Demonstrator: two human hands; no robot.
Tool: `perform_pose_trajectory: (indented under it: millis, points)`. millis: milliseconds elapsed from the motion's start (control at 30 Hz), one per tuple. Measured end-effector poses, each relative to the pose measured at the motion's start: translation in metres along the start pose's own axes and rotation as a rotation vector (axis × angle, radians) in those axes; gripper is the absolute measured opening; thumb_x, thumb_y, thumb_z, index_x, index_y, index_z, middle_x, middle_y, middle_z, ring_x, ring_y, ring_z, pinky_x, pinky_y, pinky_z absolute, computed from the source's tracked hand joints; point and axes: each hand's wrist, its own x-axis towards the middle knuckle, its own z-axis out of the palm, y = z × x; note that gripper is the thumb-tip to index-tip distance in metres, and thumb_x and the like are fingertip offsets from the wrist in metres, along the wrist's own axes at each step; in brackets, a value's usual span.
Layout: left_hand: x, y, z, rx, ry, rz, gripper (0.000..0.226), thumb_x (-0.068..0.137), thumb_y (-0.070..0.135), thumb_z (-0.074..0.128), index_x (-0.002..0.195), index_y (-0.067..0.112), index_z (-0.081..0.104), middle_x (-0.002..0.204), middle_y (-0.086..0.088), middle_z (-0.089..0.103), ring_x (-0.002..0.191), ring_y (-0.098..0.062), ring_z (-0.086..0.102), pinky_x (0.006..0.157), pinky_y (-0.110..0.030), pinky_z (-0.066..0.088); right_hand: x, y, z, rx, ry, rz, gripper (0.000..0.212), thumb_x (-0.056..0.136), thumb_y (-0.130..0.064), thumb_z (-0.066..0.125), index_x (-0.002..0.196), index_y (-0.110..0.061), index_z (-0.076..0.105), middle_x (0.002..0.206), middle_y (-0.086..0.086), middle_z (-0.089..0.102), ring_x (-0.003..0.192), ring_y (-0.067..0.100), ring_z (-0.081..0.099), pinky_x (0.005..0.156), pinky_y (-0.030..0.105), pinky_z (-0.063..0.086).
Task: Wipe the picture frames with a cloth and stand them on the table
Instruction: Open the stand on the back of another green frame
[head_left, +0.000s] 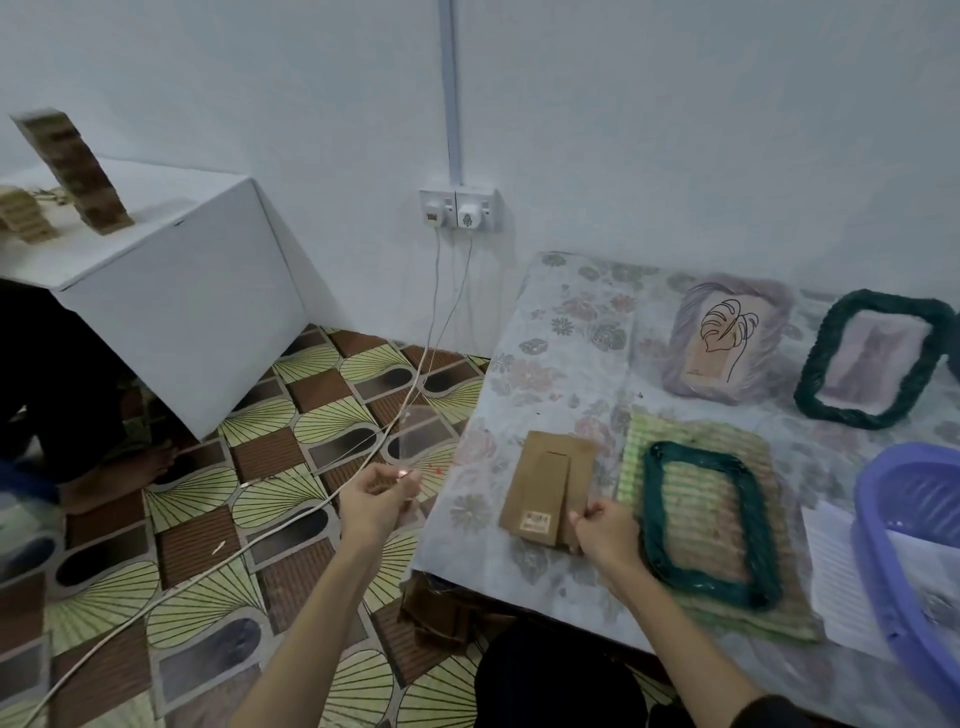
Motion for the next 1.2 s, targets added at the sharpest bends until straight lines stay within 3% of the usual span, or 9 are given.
perform_pose_trajectory:
  millis: [133, 200, 300, 400, 567, 733, 833, 1067, 1200]
  points:
    - [-0.008, 0.004, 0.006, -0.015, -0.061, -0.008, 0.008, 0.082, 0.002, 0.068, 0.080, 0.001, 0.060, 0.053, 0.001, 0.063, 0.036, -0.002, 0.054, 0.038, -0.017, 0.044, -0.012, -0.001, -0.007, -0.357, 0.057, -0.198, 0.023, 0.086, -0.027, 0.062, 0.096, -0.008, 0.054, 0.100, 0.008, 0.056, 0.090, 0.025, 0.056, 0.068, 0.026, 0.039]
    - [-0.013, 0.004, 0.013, -0.012, -0.103, -0.021, 0.010, 0.081, 0.004, 0.070, 0.084, -0.001, 0.062, 0.051, 0.002, 0.062, 0.037, -0.004, 0.051, 0.041, -0.019, 0.041, -0.023, -0.006, -0.017, -0.314, 0.105, -0.306, 0.029, 0.089, -0.037, 0.056, 0.093, -0.009, 0.057, 0.094, 0.005, 0.055, 0.084, 0.022, 0.056, 0.067, 0.026, 0.037]
    - [-0.021, 0.003, 0.033, -0.010, -0.157, -0.038, 0.011, 0.079, 0.005, 0.072, 0.080, 0.003, 0.061, 0.060, -0.004, 0.064, 0.040, -0.006, 0.054, 0.044, -0.020, 0.039, -0.043, -0.017, -0.040, 0.067, -0.244, -0.261, 0.047, 0.090, -0.045, 0.052, 0.074, -0.002, 0.061, 0.065, 0.006, 0.057, 0.053, 0.013, 0.050, 0.052, 0.023, 0.036]
    - [-0.037, -0.001, 0.064, -0.007, -0.235, -0.041, 0.014, 0.081, 0.004, 0.071, 0.075, 0.006, 0.059, 0.059, -0.005, 0.065, 0.041, -0.007, 0.055, 0.044, -0.020, 0.041, -0.058, -0.015, -0.065, 0.186, -0.484, -0.208, 0.019, 0.091, -0.021, 0.058, 0.082, -0.005, 0.063, 0.064, 0.006, 0.064, 0.045, 0.012, 0.051, 0.045, 0.018, 0.038]
    - [-0.066, -0.023, 0.127, 0.023, -0.350, -0.012, 0.016, 0.084, 0.025, 0.069, 0.095, 0.015, 0.066, 0.082, -0.006, 0.069, 0.069, -0.015, 0.065, 0.055, -0.023, 0.052, -0.047, 0.025, -0.106, 0.282, -0.177, -0.104, 0.017, 0.091, 0.002, 0.050, 0.077, -0.006, 0.054, 0.058, 0.006, 0.056, 0.051, 0.014, 0.050, 0.048, 0.019, 0.041]
    - [-0.082, -0.045, 0.170, 0.444, -0.516, 0.250, 0.027, 0.090, 0.020, 0.060, 0.116, 0.013, 0.066, 0.109, -0.002, 0.069, 0.091, -0.011, 0.063, 0.079, -0.016, 0.049, -0.024, 0.070, -0.148, 0.283, 0.064, -0.055, 0.025, 0.086, 0.009, 0.049, 0.068, -0.008, 0.050, 0.066, 0.011, 0.056, 0.061, 0.020, 0.051, 0.054, 0.021, 0.041]
    - [-0.086, -0.055, 0.180, 0.699, -0.608, 0.466, 0.032, 0.090, 0.008, 0.056, 0.120, 0.015, 0.064, 0.117, 0.000, 0.065, 0.100, -0.011, 0.060, 0.076, -0.003, 0.037, -0.013, 0.085, -0.149, 0.217, 0.095, -0.026, 0.021, 0.084, 0.010, 0.050, 0.070, -0.006, 0.052, 0.065, 0.011, 0.056, 0.065, 0.023, 0.052, 0.053, 0.021, 0.041]
    - [-0.080, -0.073, 0.183, 1.039, -0.690, 0.771, 0.038, 0.092, 0.011, 0.046, 0.124, 0.024, 0.060, 0.127, 0.008, 0.059, 0.119, -0.014, 0.046, 0.092, -0.023, 0.038, -0.001, 0.097, -0.140, 0.192, 0.082, -0.004, 0.024, 0.085, 0.008, 0.048, 0.067, -0.008, 0.046, 0.071, 0.016, 0.053, 0.069, 0.023, 0.048, 0.062, 0.026, 0.036]
    - [-0.081, -0.073, 0.181, 1.211, -0.704, 0.894, 0.038, 0.096, 0.018, 0.038, 0.130, 0.027, 0.054, 0.134, 0.012, 0.049, 0.125, -0.014, 0.039, 0.098, -0.027, 0.034, 0.000, 0.096, -0.141, 0.046, 0.049, -0.014, 0.013, 0.086, -0.001, 0.052, 0.076, -0.007, 0.047, 0.069, 0.008, 0.050, 0.066, 0.020, 0.046, 0.056, 0.027, 0.034]
